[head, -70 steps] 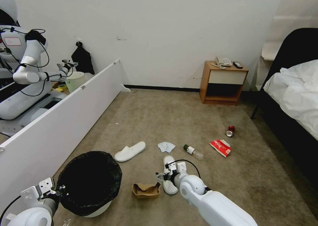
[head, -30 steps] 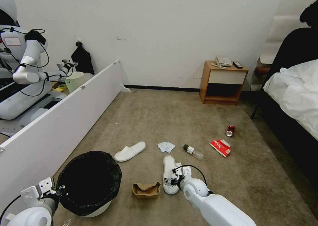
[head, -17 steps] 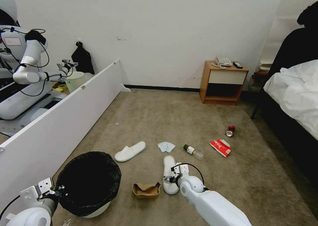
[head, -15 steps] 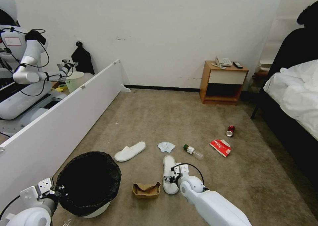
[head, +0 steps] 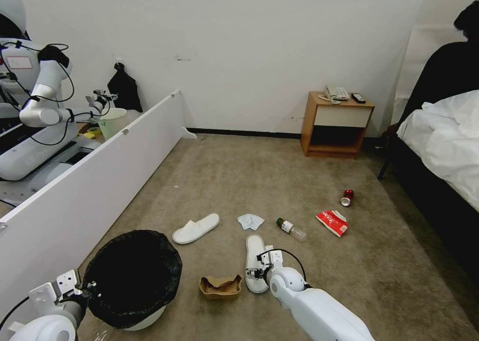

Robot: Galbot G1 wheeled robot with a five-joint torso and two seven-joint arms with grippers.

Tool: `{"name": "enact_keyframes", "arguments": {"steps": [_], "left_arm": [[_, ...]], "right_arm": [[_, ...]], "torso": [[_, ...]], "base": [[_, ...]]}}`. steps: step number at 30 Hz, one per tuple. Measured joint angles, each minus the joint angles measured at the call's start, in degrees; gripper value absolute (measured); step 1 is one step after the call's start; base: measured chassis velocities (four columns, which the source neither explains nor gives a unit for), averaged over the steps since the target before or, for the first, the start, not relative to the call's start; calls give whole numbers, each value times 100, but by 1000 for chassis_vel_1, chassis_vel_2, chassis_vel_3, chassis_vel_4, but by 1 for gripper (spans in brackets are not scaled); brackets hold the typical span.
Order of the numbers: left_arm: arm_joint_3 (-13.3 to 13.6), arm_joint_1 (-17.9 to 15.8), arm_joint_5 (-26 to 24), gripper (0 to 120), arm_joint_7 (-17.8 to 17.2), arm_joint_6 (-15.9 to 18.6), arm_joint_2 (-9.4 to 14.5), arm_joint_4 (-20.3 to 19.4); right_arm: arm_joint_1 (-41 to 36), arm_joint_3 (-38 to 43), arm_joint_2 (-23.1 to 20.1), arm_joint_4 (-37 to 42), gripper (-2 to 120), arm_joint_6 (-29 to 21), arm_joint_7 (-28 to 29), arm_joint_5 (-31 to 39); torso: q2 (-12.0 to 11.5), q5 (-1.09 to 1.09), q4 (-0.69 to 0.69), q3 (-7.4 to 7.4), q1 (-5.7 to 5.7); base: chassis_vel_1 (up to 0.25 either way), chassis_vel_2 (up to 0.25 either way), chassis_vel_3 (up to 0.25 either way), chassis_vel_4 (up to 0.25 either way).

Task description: Pick up the trash bin, then pick up the garbage from the floor and place it into the trash bin.

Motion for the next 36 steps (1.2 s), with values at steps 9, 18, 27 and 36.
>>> {"name": "enact_keyframes", "arguments": {"steps": [9, 18, 27, 36], "left_arm": [[-13, 26, 8, 2, 16, 0, 4, 0], [-17, 40, 45, 2, 34, 0, -16, 10], [-15, 39, 48, 2, 38, 0, -24, 16], [-1, 39, 52, 2, 49, 0, -36, 16]], "right_arm": [[81, 32, 119, -339, 100, 85, -96, -152], [112, 75, 169, -510, 84, 184, -152, -292], [108, 76, 184, -541, 50, 204, -178, -345], [99, 69, 232, -678, 20, 238, -229, -421]], "torso": [[0, 0, 0, 0, 0], [0, 0, 0, 0, 0], [0, 0, 0, 0, 0], [0, 0, 0, 0, 0]], "base": [[0, 0, 0, 0], [0, 0, 0, 0], [0, 0, 0, 0], [0, 0, 0, 0]]}}
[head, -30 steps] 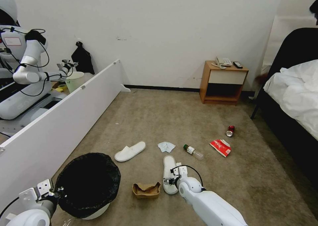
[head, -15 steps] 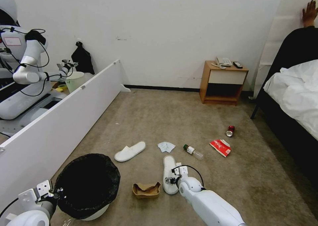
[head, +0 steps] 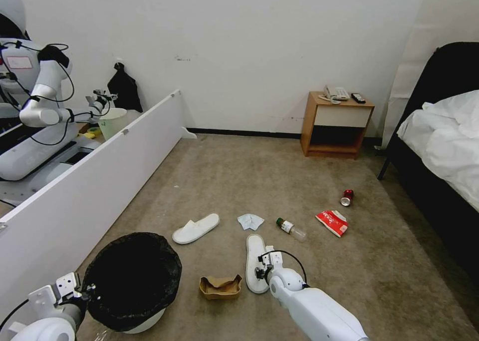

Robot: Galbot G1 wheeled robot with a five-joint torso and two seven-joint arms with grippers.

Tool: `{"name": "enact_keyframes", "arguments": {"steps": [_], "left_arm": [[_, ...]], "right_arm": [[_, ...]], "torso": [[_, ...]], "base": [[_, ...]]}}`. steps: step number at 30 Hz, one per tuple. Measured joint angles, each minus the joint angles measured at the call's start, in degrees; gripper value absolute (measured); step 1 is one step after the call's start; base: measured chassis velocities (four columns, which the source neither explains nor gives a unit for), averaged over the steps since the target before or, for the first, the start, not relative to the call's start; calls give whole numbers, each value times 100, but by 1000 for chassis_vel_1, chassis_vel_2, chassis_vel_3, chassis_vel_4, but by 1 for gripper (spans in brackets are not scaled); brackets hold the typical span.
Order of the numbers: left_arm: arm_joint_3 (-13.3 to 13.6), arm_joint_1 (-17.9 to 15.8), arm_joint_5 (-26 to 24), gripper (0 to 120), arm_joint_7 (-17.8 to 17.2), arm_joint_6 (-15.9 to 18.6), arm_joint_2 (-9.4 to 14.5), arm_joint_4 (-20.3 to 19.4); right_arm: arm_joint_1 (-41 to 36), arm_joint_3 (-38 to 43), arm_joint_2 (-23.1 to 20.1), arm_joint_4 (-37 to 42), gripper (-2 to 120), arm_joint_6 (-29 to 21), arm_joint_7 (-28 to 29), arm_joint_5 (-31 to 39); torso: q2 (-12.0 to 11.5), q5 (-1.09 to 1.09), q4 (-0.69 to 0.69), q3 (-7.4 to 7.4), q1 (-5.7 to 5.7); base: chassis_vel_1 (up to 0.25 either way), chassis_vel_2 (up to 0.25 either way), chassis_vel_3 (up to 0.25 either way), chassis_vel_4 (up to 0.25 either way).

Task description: Pick up the trash bin, then pick up the garbage from the floor and place it into the trash bin.

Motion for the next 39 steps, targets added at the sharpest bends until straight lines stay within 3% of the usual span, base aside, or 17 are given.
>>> {"name": "enact_keyframes", "arguments": {"steps": [2, 25, 39], "left_arm": [[6, 0, 2, 2, 2, 0, -11, -1], [37, 72, 149, 2, 107, -25, -126, -2], [50, 77, 150, 2, 128, -44, -166, -31]], "right_arm": [[14, -10, 37, -88, 16, 26, -25, -37], [224, -101, 313, -448, 12, 169, -115, -127], [298, -132, 439, -793, 12, -6, -89, -278]], "torso": [[0, 0, 0, 0, 0], [0, 0, 1, 0, 0], [0, 0, 0, 0, 0]], "base": [[0, 0, 0, 0], [0, 0, 0, 0], [0, 0, 0, 0]]}}
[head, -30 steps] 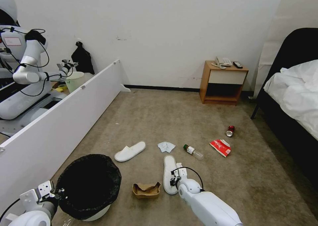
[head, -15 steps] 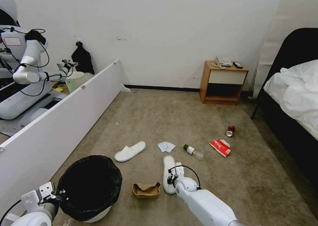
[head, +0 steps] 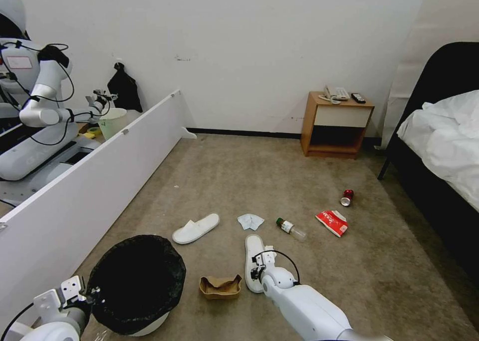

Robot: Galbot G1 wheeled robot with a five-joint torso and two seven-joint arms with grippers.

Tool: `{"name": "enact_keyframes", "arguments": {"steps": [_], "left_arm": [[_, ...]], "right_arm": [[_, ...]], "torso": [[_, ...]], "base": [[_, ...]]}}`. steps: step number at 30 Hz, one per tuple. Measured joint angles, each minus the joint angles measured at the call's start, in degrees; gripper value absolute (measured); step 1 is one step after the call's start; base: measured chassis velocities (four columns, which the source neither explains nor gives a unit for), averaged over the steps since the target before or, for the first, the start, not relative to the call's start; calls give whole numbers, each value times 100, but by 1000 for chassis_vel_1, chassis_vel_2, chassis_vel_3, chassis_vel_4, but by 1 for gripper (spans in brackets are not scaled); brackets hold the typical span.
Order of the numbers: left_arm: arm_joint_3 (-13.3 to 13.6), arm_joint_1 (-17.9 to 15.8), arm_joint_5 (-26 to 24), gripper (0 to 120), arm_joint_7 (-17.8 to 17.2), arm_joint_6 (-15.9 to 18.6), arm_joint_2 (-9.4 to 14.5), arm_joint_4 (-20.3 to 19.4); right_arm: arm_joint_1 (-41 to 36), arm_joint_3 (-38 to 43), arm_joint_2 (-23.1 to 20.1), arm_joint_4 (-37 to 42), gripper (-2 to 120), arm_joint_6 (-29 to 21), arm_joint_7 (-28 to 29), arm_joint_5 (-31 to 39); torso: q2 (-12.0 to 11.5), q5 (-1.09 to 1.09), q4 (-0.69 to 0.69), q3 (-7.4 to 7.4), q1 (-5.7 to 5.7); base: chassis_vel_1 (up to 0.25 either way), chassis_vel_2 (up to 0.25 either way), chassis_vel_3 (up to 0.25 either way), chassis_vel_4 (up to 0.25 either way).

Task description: Pick up the trash bin, then pick up the garbage from the floor and place it into the trash bin.

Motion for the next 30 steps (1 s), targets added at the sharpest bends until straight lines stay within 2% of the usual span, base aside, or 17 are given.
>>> {"name": "enact_keyframes", "arguments": {"steps": [5, 7, 20, 24, 30], "left_arm": [[17, -27, 1, 2, 6, -12, -9, 20], [41, -36, 16, 2, 11, -17, -27, 39], [42, 10, 72, 2, 57, -52, -69, 22], [41, 17, 105, 2, 62, -56, -78, 21], [25, 4, 112, 2, 62, -56, -61, 46]], "right_arm": [[0, -6, 16, -72, 8, -43, -3, -73], [-12, -4, 41, -158, 0, -44, -30, -155], [-75, -10, 24, -104, 0, -22, 5, -210], [-127, -54, -80, 118, 0, -40, 114, -82], [-219, -180, -499, 907, 0, -177, 476, 362]], "torso": [[0, 0, 0, 0, 0], [0, 0, 0, 0, 0], [0, 0, 0, 0, 0], [0, 0, 0, 0, 0], [0, 0, 0, 0, 0]], "base": [[0, 0, 0, 0], [0, 0, 0, 0], [0, 0, 0, 0], [0, 0, 0, 0], [0, 0, 0, 0]]}}
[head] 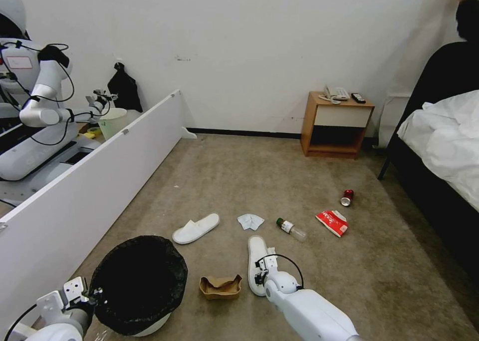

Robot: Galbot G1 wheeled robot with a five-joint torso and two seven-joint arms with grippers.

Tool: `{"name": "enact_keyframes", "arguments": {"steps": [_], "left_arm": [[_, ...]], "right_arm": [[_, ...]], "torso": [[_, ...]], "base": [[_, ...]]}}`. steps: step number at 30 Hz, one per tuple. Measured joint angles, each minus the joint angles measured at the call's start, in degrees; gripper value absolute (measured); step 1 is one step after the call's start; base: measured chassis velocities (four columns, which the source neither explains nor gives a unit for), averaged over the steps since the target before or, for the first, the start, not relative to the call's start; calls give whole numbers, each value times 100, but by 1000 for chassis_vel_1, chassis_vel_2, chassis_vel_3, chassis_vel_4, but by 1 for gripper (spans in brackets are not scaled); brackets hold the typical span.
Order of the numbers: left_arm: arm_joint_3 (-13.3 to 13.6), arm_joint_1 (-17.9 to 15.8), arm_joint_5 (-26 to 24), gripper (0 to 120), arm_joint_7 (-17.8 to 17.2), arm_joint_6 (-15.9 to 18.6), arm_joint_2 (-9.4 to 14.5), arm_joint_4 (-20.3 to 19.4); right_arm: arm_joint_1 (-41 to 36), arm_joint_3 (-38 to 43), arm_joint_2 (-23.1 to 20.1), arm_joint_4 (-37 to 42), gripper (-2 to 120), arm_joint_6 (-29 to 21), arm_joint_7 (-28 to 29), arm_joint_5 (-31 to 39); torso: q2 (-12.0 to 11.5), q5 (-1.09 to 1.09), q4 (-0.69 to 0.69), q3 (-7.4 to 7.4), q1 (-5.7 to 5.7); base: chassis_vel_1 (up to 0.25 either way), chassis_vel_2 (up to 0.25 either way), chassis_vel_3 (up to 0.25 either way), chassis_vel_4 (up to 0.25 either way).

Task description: Pick up the trash bin, then pick up the garbage from the floor and place it into the trash bin.

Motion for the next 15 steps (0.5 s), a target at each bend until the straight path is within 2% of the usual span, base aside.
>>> {"name": "enact_keyframes", "arguments": {"steps": [15], "left_arm": [[17, -42, 1, 2, -11, 3, 41, 65]], "right_arm": [[-127, -18, -688, 1264, 0, -225, 463, 396]], "torso": [[0, 1, 1, 0, 0]], "base": [[0, 0, 0, 0]]}}
